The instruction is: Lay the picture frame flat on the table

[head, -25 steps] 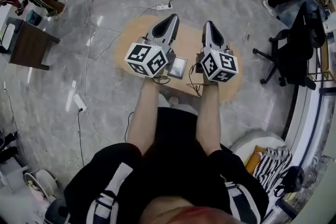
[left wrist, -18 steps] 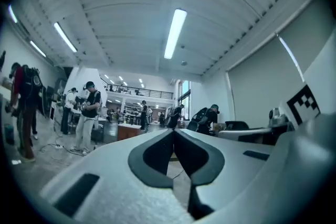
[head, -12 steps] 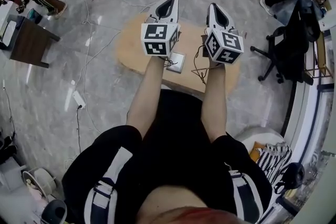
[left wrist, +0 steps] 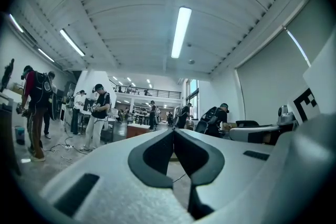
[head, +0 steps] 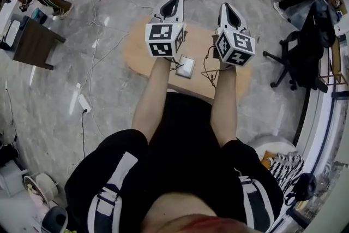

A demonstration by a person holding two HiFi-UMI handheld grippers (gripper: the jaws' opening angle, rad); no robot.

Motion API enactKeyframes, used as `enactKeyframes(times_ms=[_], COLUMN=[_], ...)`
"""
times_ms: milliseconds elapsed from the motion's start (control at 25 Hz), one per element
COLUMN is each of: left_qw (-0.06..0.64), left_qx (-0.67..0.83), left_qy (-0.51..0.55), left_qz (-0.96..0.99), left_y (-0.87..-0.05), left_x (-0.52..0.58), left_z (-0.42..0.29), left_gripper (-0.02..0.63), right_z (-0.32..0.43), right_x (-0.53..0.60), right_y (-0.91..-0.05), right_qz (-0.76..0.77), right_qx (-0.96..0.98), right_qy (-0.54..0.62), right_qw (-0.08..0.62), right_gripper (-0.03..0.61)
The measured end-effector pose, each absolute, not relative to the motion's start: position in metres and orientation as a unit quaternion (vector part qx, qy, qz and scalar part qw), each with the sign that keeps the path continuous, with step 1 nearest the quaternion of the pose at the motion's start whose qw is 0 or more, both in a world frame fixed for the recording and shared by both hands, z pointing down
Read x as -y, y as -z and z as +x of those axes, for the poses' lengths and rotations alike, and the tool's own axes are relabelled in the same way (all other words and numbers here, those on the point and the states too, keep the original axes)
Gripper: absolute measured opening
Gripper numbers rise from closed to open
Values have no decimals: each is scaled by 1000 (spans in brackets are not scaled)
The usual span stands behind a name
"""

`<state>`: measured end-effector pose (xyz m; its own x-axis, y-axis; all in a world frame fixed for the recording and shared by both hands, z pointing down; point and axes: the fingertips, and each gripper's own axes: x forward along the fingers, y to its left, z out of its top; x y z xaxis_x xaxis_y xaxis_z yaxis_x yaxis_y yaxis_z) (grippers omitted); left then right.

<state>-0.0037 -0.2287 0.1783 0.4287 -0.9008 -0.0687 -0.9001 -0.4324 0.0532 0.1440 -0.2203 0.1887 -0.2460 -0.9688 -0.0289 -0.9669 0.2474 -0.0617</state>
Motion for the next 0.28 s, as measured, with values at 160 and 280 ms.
enactKeyframes(times_ms=[160, 280], left_qw=[8, 10], left_qx=[542, 547], left_qy=[46, 45], left_qz=[839, 836], left_y=[-181, -183], left_x=[234, 239], left_z=[-11, -15], left_gripper=[9, 9], right_z=[151, 157], right_x=[224, 228], right_y=[-191, -192], right_qz=[-620, -625], right_qx=[-784, -780], right_qy=[17, 19], right_qw=[32, 34], right_gripper=[11, 12])
